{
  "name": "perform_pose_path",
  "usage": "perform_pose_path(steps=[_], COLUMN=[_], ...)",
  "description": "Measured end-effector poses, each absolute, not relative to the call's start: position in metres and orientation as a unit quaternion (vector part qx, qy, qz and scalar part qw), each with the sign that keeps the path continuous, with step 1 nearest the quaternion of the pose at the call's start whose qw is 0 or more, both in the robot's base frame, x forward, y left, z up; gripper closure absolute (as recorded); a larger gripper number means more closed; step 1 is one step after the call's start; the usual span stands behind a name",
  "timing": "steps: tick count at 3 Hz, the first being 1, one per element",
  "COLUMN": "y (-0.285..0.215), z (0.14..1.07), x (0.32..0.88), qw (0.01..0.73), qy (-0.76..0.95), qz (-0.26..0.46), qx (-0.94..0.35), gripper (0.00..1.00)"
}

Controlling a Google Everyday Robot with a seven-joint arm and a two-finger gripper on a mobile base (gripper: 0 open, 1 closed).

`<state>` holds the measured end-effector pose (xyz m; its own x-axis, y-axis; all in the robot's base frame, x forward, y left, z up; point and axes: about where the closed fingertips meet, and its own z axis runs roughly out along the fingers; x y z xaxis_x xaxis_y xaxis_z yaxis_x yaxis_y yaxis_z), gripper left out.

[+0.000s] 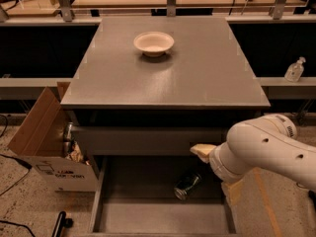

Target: Pick green can from middle drawer and place on counter

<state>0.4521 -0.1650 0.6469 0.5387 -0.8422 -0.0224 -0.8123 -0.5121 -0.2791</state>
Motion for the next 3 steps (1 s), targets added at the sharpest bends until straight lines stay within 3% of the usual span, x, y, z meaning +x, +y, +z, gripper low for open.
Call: perform_pose_path(steps=[2, 3], y=[-0.156, -0.14], z=[0.626, 0.563], x=[0.463, 0.484], qw=[0.108, 0.081], qy=[0.458, 0.411], qz=[-0.061, -0.056], qx=[-0.88, -0.906], gripper=[0.0, 0.0])
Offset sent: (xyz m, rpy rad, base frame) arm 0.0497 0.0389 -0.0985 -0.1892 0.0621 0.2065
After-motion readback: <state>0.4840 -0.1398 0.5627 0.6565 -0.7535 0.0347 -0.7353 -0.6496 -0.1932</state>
